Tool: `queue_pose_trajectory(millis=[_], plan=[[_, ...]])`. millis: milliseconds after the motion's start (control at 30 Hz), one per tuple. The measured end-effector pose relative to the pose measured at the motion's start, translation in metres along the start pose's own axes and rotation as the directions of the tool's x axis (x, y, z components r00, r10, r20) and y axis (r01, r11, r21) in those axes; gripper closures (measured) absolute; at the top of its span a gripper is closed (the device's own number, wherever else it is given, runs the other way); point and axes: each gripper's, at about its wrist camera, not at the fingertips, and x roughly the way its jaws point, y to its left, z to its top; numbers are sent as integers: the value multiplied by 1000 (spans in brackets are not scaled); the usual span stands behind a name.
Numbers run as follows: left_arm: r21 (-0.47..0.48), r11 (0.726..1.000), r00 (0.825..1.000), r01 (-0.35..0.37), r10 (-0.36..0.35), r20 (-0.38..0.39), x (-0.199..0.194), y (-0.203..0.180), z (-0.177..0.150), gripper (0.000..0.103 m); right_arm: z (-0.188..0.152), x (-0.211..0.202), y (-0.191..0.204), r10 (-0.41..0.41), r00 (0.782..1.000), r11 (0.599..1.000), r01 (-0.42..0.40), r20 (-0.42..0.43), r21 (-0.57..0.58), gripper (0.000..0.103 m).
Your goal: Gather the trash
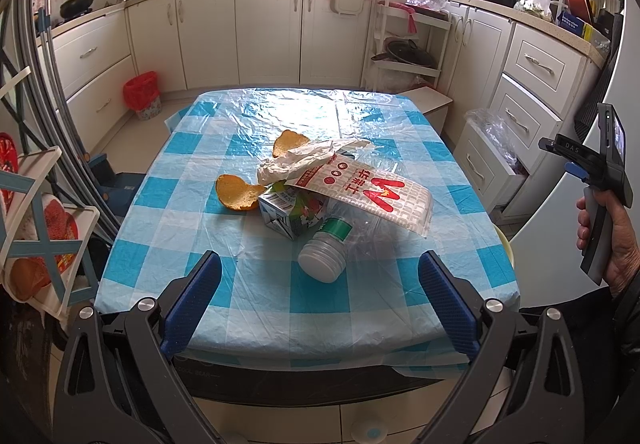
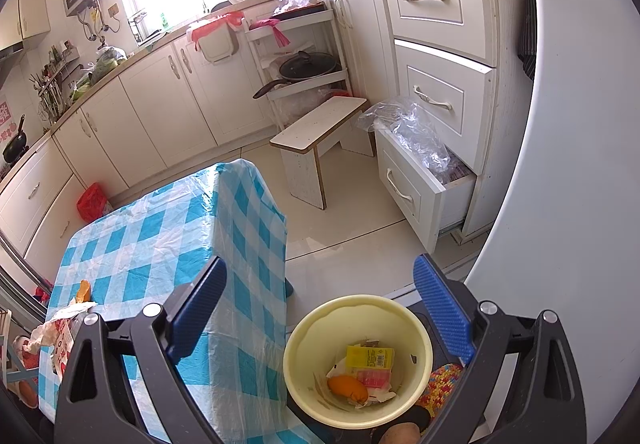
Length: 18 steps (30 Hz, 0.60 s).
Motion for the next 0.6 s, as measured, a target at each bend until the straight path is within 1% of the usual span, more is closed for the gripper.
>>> queue_pose_trajectory(millis=[600], plan=[[0, 1000, 1000, 0, 0, 0, 0, 1, 1, 8, 0, 0, -1, 1, 1000, 1000, -1, 0, 0, 12]])
